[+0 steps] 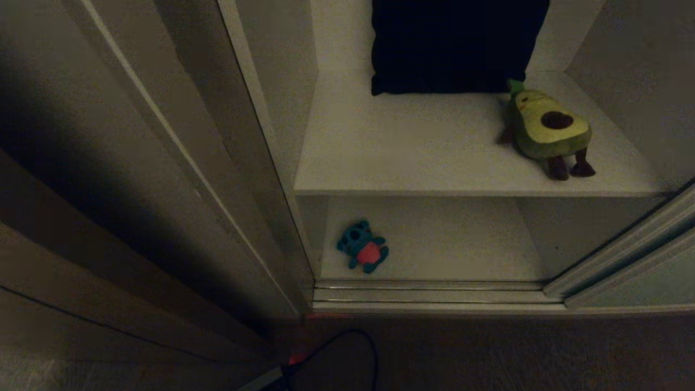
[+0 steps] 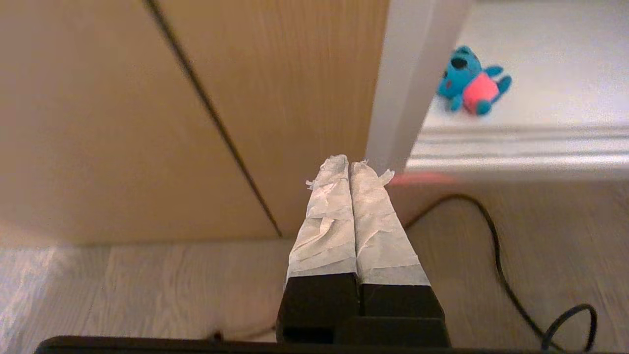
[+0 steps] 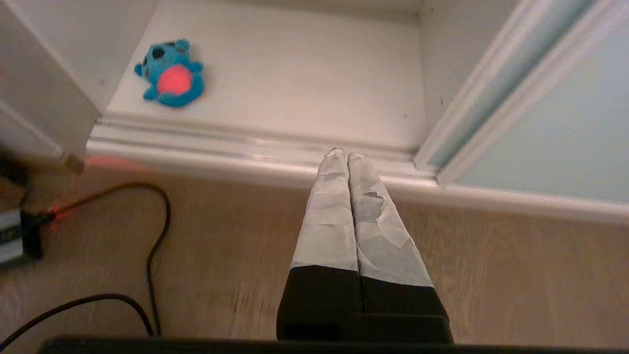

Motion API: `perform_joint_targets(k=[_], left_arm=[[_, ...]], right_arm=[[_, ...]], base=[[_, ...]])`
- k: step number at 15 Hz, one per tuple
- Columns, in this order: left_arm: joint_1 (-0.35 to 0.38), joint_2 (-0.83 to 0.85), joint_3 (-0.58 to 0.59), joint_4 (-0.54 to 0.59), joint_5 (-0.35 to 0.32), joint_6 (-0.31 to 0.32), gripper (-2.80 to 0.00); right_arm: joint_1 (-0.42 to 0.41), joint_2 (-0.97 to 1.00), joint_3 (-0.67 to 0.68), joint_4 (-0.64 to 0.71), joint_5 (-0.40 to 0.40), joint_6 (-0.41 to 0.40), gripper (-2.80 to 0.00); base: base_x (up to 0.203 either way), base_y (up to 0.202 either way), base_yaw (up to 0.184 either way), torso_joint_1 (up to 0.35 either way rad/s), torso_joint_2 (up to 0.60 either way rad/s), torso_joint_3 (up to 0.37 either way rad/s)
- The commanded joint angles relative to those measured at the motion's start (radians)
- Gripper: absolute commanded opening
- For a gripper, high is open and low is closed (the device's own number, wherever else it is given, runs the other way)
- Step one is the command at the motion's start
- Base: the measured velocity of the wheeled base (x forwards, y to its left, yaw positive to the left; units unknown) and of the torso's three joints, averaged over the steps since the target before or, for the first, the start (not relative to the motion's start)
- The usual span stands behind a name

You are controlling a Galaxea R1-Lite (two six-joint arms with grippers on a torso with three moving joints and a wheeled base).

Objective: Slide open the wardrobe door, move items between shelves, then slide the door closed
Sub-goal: Place the green doll on the lower shelf

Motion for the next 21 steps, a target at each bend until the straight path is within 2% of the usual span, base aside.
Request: perform_joint_targets(k=[1, 4, 17, 21], left_arm=[[0.000, 0.000, 0.000, -0.001, 0.001, -0.003, -2.80], [0.000, -0.002, 0.000, -0.006, 0.003, -0.032, -2.80], [0.000, -0.002, 0.000, -0.006, 0.003, -0.032, -2.80], [0.000, -0.002, 0.000, -0.006, 0.003, -0.032, -2.80]], right_arm=[[0.000, 0.001, 0.003, 0.000, 0.000, -0.001, -2.80], [0.000, 0.001, 0.003, 0.000, 0.000, 0.001, -2.80], [0.000, 0.001, 0.003, 0.003, 0.002, -0.016, -2.80], [0.000, 0.009, -0.035, 0.055, -0.003, -0.005, -2.80]], base=[[0.176, 0.000, 0.001, 0.002, 0.00, 0.002], [0.039, 0.000, 0.002, 0.004, 0.00, 0.001], [0.000, 0.000, 0.000, 0.000, 0.00, 0.000], [0.000, 0.000, 0.000, 0.000, 0.00, 0.000]])
